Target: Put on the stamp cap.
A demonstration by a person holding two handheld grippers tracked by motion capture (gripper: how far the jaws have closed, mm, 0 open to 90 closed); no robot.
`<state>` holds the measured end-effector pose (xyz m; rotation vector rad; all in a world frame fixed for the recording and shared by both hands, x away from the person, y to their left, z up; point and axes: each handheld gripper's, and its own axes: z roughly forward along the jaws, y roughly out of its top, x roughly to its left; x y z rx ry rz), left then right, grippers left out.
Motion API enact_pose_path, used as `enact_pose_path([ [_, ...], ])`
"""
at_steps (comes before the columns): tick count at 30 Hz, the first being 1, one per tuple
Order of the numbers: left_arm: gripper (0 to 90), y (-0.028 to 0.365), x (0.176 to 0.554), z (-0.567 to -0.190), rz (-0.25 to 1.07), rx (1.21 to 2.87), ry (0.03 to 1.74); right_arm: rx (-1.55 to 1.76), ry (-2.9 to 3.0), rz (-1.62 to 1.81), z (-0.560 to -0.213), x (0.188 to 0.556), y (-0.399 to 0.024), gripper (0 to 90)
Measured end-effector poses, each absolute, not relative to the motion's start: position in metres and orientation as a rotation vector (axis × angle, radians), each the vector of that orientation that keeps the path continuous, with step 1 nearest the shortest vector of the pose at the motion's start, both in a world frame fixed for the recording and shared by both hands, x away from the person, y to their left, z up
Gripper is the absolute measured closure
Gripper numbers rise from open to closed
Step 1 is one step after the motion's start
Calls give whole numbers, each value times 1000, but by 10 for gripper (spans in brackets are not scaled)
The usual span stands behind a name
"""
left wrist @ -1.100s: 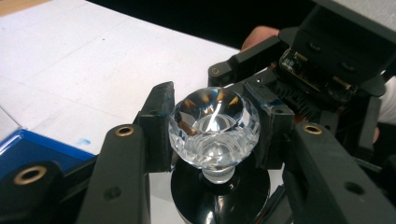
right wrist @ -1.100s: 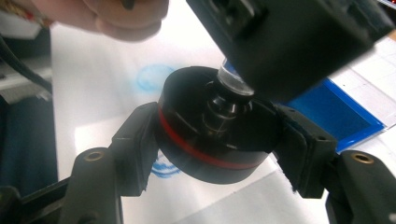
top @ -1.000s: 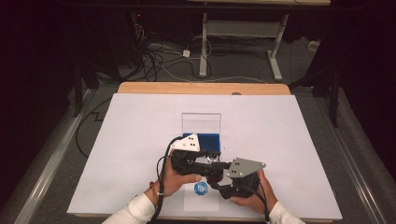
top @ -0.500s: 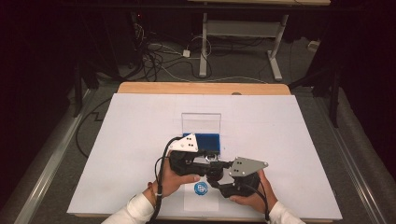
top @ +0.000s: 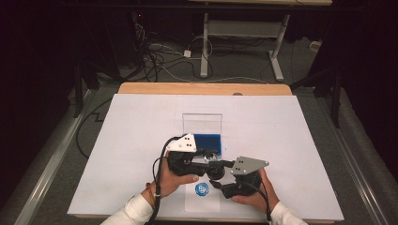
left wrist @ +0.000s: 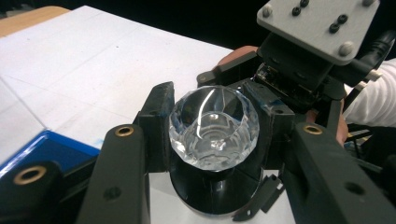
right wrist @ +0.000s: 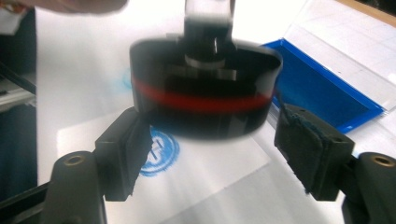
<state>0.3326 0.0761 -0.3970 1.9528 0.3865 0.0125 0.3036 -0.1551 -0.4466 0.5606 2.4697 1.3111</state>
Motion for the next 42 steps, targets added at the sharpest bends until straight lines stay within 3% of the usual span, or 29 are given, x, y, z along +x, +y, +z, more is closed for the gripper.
enact_pose_path([
  [4, 546, 79, 333, -395, 28, 1960, 389, 557, 2447, 1304, -444, 303, -158, 275],
  [6, 546, 82, 333, -393, 35, 1953, 388, 575, 2433, 1263, -444, 303, -160, 191],
  [10, 546, 90, 334, -388, 37, 1926, 392, 610, 2445, 1232, -449, 305, -169, 229],
  [12, 546, 90, 334, -389, 30, 1928, 387, 608, 2462, 1252, -449, 306, -171, 356],
  [16, 546, 88, 335, -390, 29, 1934, 391, 594, 2440, 1289, -444, 304, -170, 364],
  [18, 546, 89, 335, -389, 32, 1936, 388, 593, 2440, 1275, -446, 304, -170, 324],
  [42, 546, 110, 339, -386, 86, 1948, 424, 616, 2368, 1207, -438, 297, -194, 251],
])
